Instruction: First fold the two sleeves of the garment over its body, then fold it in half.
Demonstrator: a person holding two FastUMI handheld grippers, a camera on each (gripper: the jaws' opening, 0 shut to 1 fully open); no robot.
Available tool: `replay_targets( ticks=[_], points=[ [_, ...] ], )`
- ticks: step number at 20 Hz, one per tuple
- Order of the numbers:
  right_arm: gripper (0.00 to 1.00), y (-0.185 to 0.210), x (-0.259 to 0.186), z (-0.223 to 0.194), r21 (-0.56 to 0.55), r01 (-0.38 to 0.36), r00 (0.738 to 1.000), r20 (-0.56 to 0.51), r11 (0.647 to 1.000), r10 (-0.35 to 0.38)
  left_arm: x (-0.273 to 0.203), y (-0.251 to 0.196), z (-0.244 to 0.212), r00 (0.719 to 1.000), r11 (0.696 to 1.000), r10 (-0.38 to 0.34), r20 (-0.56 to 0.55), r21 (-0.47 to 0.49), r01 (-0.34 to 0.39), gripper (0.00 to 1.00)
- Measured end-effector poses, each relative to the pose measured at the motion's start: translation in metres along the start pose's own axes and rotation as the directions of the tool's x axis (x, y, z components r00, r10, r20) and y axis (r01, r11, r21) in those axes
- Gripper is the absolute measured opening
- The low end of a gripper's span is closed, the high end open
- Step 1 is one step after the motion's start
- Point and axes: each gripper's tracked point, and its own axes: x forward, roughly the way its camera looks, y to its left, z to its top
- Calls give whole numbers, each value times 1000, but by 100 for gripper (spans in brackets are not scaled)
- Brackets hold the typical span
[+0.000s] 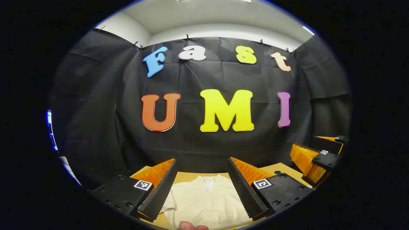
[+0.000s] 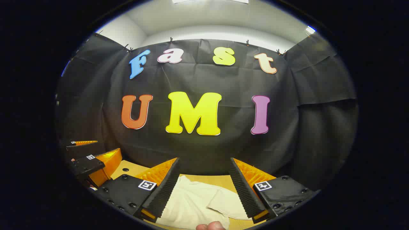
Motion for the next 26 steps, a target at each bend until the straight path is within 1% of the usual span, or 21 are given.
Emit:
replay_targets(
  ticks=[9,10,12,24,26],
  points=[
    [95,-8,-1,2,3,-7,1000,-9,1000,7,-2,-11,3,1000,1000,-12,-3,-11,12,99],
    [95,-10,-2,1,6,-6,1000,-10,1000,6,-4,-13,2,1000,1000,-14,-3,-8,14,100],
    [95,-13,-3,1,7,-4,1000,-13,1000,4,-4,-19,1,1000,1000,-22,-5,-4,22,99],
    [95,-34,-7,-2,17,28,999,-24,999,-27,-6,-29,0,1000,999,-30,-6,10,30,99],
    [95,-35,-8,-1,23,31,999,-24,999,-30,-8,-33,2,999,999,-44,1,7,44,99]
  ],
)
